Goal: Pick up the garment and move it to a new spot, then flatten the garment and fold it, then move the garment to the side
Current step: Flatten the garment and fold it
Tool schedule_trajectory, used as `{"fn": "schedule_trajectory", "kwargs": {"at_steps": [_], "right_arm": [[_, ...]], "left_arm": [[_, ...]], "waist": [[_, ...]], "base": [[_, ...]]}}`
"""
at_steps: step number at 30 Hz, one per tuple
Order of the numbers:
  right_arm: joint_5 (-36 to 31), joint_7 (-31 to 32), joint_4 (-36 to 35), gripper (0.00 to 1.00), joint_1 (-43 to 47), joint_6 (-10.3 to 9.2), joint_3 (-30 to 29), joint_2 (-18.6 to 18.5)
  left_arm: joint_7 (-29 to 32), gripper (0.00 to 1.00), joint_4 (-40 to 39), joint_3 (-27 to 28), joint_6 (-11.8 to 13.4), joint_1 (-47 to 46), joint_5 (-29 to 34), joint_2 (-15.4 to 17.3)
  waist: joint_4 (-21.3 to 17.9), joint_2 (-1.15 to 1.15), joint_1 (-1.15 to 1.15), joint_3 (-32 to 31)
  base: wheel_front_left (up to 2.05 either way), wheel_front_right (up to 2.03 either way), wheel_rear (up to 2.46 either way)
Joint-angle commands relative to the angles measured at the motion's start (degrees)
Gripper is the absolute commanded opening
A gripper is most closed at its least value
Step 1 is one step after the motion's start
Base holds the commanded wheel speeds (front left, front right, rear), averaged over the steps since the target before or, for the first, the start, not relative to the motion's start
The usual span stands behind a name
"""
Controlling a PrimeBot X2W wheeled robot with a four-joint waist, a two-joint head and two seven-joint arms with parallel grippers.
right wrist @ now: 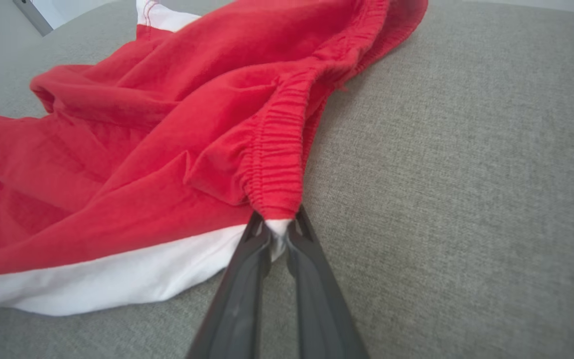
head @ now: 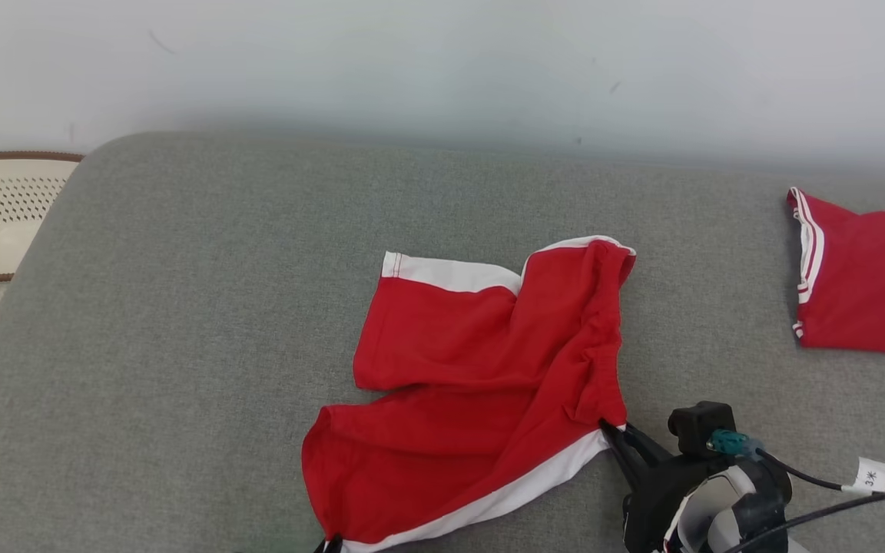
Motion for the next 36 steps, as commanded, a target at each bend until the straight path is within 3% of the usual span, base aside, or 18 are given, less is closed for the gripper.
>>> {"fn": "schedule_trajectory", "kwargs": {"at_steps": [1, 12, 16, 20, 23, 26, 28, 34, 36], "right_arm": [[0.69, -0.58, -0.04, 0.00, -0.16, 0.05, 0.39, -0.34], [6.21, -4.27, -6.57, 0.00, 7.56, 0.05, -0.39, -2.14], [6.52, -3.03, -13.51, 0.00, 11.00, 0.05, -2.02, -3.86], [5.09, 2.01, -24.17, 0.00, 14.11, 0.05, -5.20, -6.21], [5.89, 5.13, -30.13, 0.00, 14.53, 0.05, -8.26, -5.56], [3.42, 8.53, -33.59, 0.00, 11.44, 0.05, -10.34, -5.59], [2.39, 10.34, -34.24, 0.00, 8.90, 0.05, -12.16, -3.73], [2.47, 16.11, -29.23, 0.00, -5.78, 0.05, -16.13, 2.32], [2.71, 17.08, -27.68, 0.00, -8.90, 0.05, -16.43, 2.99]], "left_arm": [[0.12, 0.00, 0.27, -0.16, -0.14, 0.18, 0.07, 0.01], [0.05, 0.00, -8.14, 1.70, 1.58, 6.79, 1.40, 2.36], [0.16, 0.00, -13.96, 3.12, 2.59, 8.39, 0.83, 4.31], [2.71, 0.00, -22.41, 4.78, 3.81, 7.71, 0.89, 7.22], [5.18, 0.00, -26.90, 5.36, 3.63, 5.10, 0.97, 8.88], [8.13, 0.00, -29.45, 5.86, 2.97, 1.11, 1.16, 10.82], [9.91, 0.00, -30.35, 6.22, 2.06, -3.03, 0.45, 11.51], [15.87, 0.00, -28.64, 5.44, -0.23, -20.49, 0.97, 15.38], [16.42, 0.00, -27.71, 5.25, -0.54, -23.97, -0.03, 15.29]], "waist": [[0.11, -0.01, 0.00, -0.41], [-0.78, -0.01, 0.00, -5.55], [-1.84, -0.01, 0.00, -6.11], [-3.73, -0.01, 0.00, -5.85], [-4.91, -0.01, 0.00, -5.30], [-6.11, -0.01, 0.00, -3.95], [-6.90, -0.01, 0.00, -2.58], [-8.92, -0.01, 0.00, 4.13], [-9.06, -0.01, 0.00, 5.40]], "base": [[0.00, 0.00, 0.00], [0.00, 0.00, 0.00], [0.00, 0.00, 0.00], [0.00, 0.00, 0.00], [0.00, 0.00, 0.00], [0.00, 0.00, 0.00], [0.00, 0.00, 0.00], [0.00, 0.00, 0.00], [0.00, 0.00, 0.00]]}}
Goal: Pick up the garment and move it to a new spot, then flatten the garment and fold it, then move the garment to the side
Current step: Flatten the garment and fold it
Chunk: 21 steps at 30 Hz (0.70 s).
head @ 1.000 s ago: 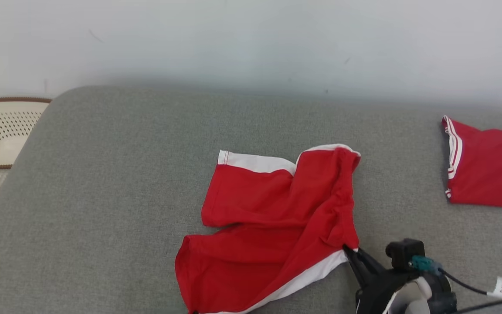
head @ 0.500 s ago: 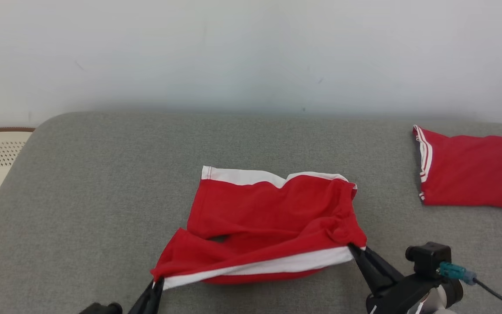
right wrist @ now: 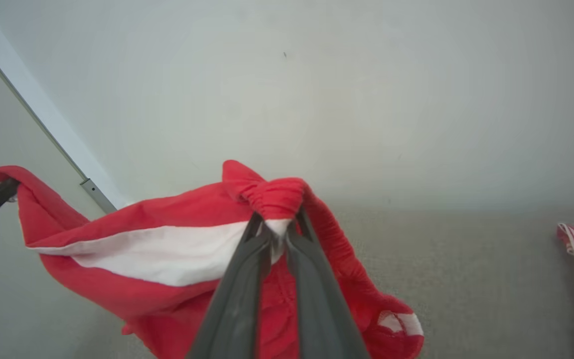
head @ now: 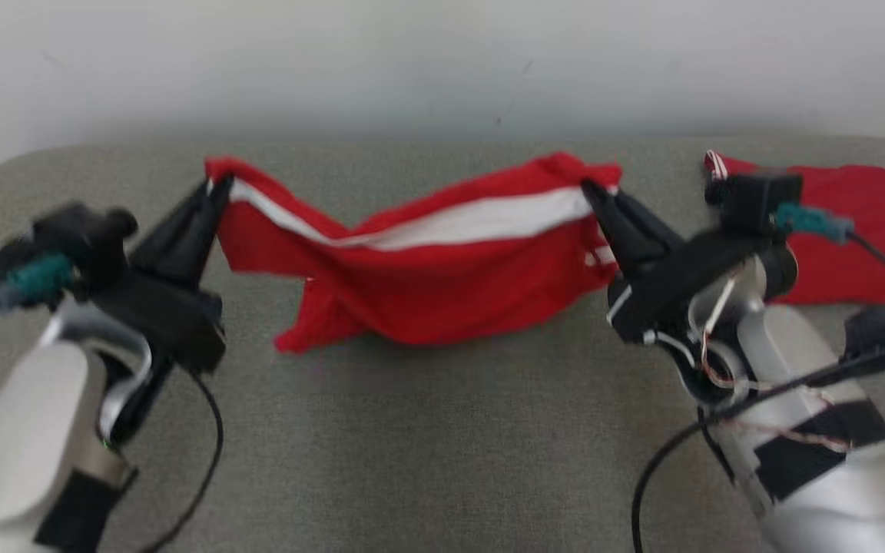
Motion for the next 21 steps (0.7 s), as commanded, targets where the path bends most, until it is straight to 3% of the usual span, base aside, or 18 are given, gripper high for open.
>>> {"fn": "schedule_trajectory", "kwargs": {"at_steps": [1, 5, 12, 21], "right_arm": [[0.37, 1.28, 2.75, 0.00, -7.64, 0.05, -0.20, 0.69], [2.69, 3.21, 8.39, 0.00, -18.14, 0.05, -1.53, 2.26], [6.81, 5.62, 23.27, 0.00, -42.47, 0.05, -6.56, 4.23], [4.16, 0.32, 36.41, 0.00, -63.69, 0.05, -9.10, 4.44]], "left_arm": [[1.23, 0.00, 2.19, -0.96, -0.47, -7.68, -0.58, 1.08], [2.71, 0.00, 7.10, -0.91, -0.82, -18.56, -4.95, 0.62], [4.59, 0.00, 17.95, -8.89, -0.89, -44.56, -10.77, 2.29], [-0.16, 0.00, 34.47, -14.59, -0.91, -71.79, -14.13, -0.34]], "waist": [[-2.02, -0.01, -0.01, 7.30], [-2.47, -0.01, -0.01, 11.39], [-3.10, -0.01, -0.01, 20.21], [-3.64, -0.01, -0.01, 26.23]], "base": [[0.00, 0.00, 0.00], [0.00, 0.00, 0.00], [0.00, 0.00, 0.00], [0.00, 0.00, 0.00]]}}
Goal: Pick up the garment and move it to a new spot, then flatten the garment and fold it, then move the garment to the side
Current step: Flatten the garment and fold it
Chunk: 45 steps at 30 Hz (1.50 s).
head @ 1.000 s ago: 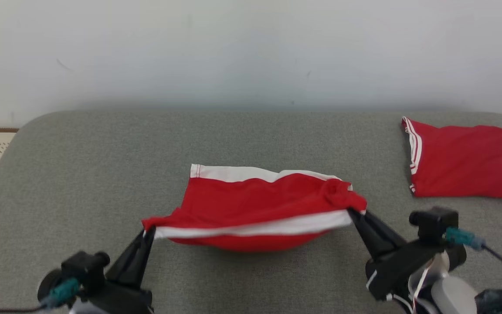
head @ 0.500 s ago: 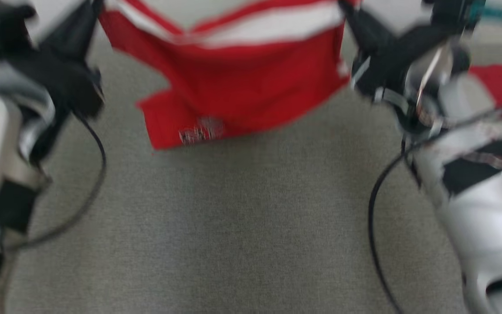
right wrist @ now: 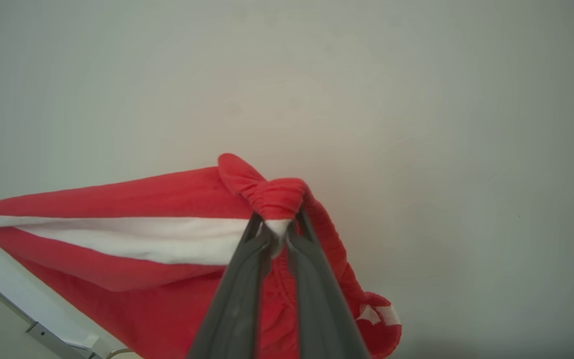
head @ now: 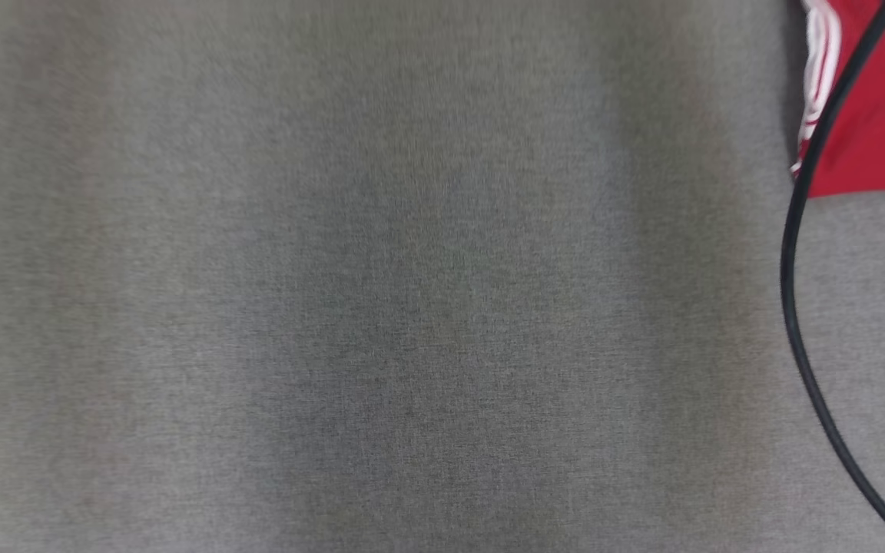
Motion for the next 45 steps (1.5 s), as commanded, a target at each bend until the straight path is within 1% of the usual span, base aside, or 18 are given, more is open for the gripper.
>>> {"fn": "schedule_trajectory", "kwargs": {"at_steps": [1, 3, 6, 9, 15, 20, 22, 24, 25, 26, 29, 31, 34, 38, 40, 42, 45], "right_arm": [[-0.60, -1.22, 1.31, 0.00, -1.73, 0.05, 0.37, -0.03], [-0.07, -3.01, 2.78, 0.00, -3.57, 0.05, 0.23, 0.23], [0.44, -4.77, 3.49, 0.00, -3.94, 0.05, 2.27, 0.26], [1.38, -6.69, 3.56, 0.00, -1.75, 0.05, 4.48, -0.49], [4.83, -9.13, 1.42, 0.00, 4.10, 0.05, 10.66, -1.10], [9.48, -10.56, -3.45, 0.00, 12.00, 0.05, 16.35, -2.01], [11.89, -10.92, -5.75, 0.00, 15.61, 0.05, 18.05, -3.03], [13.74, -11.24, -8.28, 0.00, 19.76, 0.05, 19.98, -4.09], [13.74, -11.24, -8.28, 0.00, 19.76, 0.05, 19.98, -4.09], [14.65, -11.35, -9.62, 0.00, 22.02, 0.05, 21.05, -4.63], [17.08, -11.70, -14.21, 0.00, 28.84, 0.05, 23.81, -7.00], [18.66, -12.09, -17.53, 0.00, 33.49, 0.05, 25.18, -8.94], [20.05, -12.72, -22.38, 0.00, 40.38, 0.05, 26.90, -11.20], [19.98, -13.55, -26.88, 0.00, 49.62, 0.05, 29.17, -14.10], [18.90, -14.23, -28.55, 0.00, 53.48, 0.05, 29.98, -15.40], [18.78, -14.55, -30.15, 0.00, 57.94, 0.05, 30.39, -16.17], [17.45, -14.20, -32.41, 0.00, 63.21, 0.05, 31.51, -17.57]], "left_arm": [[-1.29, 0.00, 2.45, -0.16, 0.06, -1.70, -0.81, -1.04], [-2.95, 0.00, 5.83, -0.97, 0.06, -4.34, -0.95, -2.37], [-5.26, 0.00, 9.04, -3.33, 0.05, -5.08, -1.39, -4.28], [-8.00, 0.00, 10.59, -5.86, 0.05, -3.27, -2.47, -4.58], [-13.04, 0.00, 11.24, -8.73, 0.05, 2.37, -6.02, -3.92], [-15.60, 0.00, 9.20, -8.54, 0.05, 10.93, -8.88, -2.53], [-16.11, 0.00, 7.64, -7.76, 0.05, 15.15, -10.12, -1.75], [-16.43, 0.00, 5.44, -6.79, 0.47, 20.11, -11.23, -0.99], [-16.43, 0.00, 5.44, -6.79, 0.47, 20.11, -11.23, -0.99], [-16.52, 0.00, 4.01, -6.37, 0.82, 22.81, -11.81, -0.59], [-16.77, 0.00, -1.86, -4.68, 2.90, 31.40, -12.89, 0.81], [-16.73, 0.00, -6.93, -3.89, 4.76, 37.67, -13.73, 1.73], [-16.77, 0.00, -15.96, -2.12, 8.73, 47.71, -15.12, 3.62], [-16.76, 0.00, -27.21, -1.37, 14.04, 61.61, -16.25, 5.34], [-16.77, 0.00, -31.68, -1.06, 16.44, 67.75, -16.61, 6.02], [-16.77, 0.00, -35.12, -0.88, 18.00, 73.41, -17.22, 5.86], [-16.75, 0.00, -37.95, -1.17, 20.11, 80.26, -15.95, 6.28]], "waist": [[-0.73, -0.02, -0.03, 4.11], [-0.51, -0.02, -0.03, 4.91], [-0.11, -0.02, -0.03, 5.76], [0.28, -0.02, -0.03, 5.80], [0.01, -0.02, -0.03, 3.68], [-0.82, -0.02, -0.03, 0.36], [-1.09, -0.02, -0.03, -1.24], [-1.37, -0.02, -0.03, -2.67], [-1.37, -0.02, -0.03, -2.67], [-1.51, -0.02, -0.03, -3.45], [-1.66, -0.02, -0.03, -5.49], [-1.55, -0.02, -0.03, -6.89], [-1.69, -0.02, -0.03, -8.66], [-1.35, -0.02, -0.03, -10.91], [-0.97, -0.02, -0.03, -12.16], [-0.48, -0.02, -0.03, -13.36], [-0.10, -0.02, -0.03, -15.34]], "base": [[0.00, 0.00, 0.00], [0.00, 0.00, 0.00], [0.00, 0.00, 0.00], [0.00, 0.00, 0.00], [0.00, 0.00, 0.00], [0.00, 0.00, 0.00], [0.00, 0.00, 0.00], [0.00, 0.00, 0.00], [0.00, 0.00, 0.00], [0.00, 0.00, 0.00], [0.00, 0.00, 0.00], [0.00, 0.00, 0.00], [0.00, 0.00, 0.00], [0.00, 0.00, 0.00], [0.00, 0.00, 0.00], [0.00, 0.00, 0.00], [0.00, 0.00, 0.00]]}}
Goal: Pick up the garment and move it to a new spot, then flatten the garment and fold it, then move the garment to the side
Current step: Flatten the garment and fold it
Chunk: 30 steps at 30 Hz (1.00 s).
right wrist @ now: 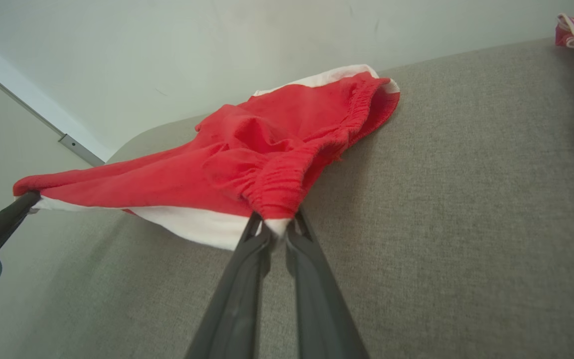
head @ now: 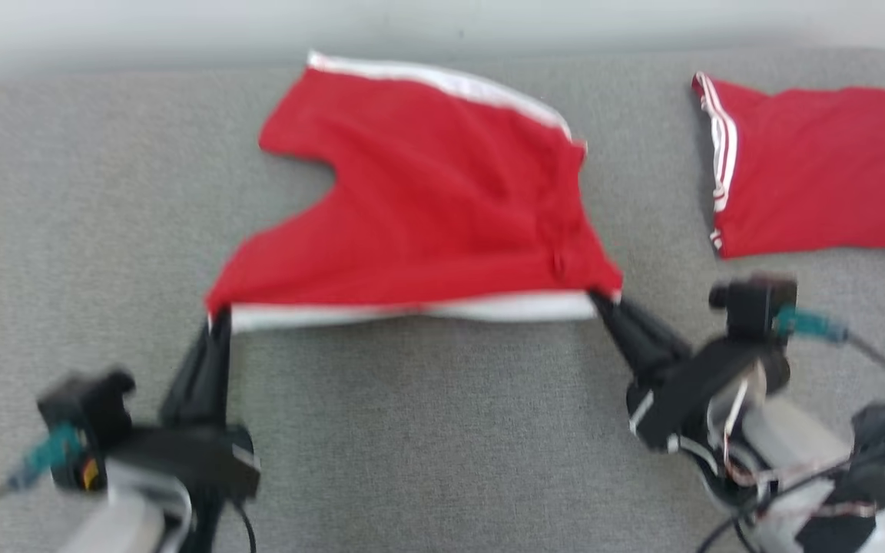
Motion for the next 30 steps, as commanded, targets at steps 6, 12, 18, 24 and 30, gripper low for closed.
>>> {"fn": "schedule_trajectory", "kwargs": {"at_steps": [6, 12, 18, 24, 30], "right_arm": [[-3.04, -0.26, -1.87, 0.00, 8.62, 0.05, -0.72, -1.10], [-5.28, 0.52, -4.35, 0.00, 20.44, 0.04, -5.23, -1.51], [-8.25, 3.73, -8.70, 0.00, 30.63, 0.01, -10.65, -0.77], [-11.10, 8.09, -12.73, 0.00, 38.71, 0.00, -14.98, 0.49], [-13.90, 12.28, -17.89, 0.00, 46.06, 0.00, -19.33, 2.53]], "left_arm": [[-0.19, 0.00, -2.44, 2.73, 2.12, 11.43, 0.81, -1.64], [-0.20, 0.00, 0.10, 2.13, 1.66, 20.64, 5.14, -2.96], [-0.21, 0.00, 2.47, 2.46, 1.57, 26.19, 6.57, -4.32], [-0.21, 0.00, 3.29, 3.78, 1.25, 29.31, 7.18, -5.06], [-0.23, 0.00, 4.33, 5.05, 0.49, 30.98, 8.50, -4.43]], "waist": [[1.29, 0.01, 0.02, -5.68], [3.10, 0.01, 0.02, -10.28], [3.72, 0.01, 0.02, -12.57], [4.35, 0.01, 0.02, -13.49], [4.89, 0.01, 0.02, -13.64]], "base": [[0.00, 0.00, 0.00], [0.00, 0.00, 0.00], [0.00, 0.00, 0.00], [0.00, 0.00, 0.00], [0.00, 0.00, 0.00]]}}
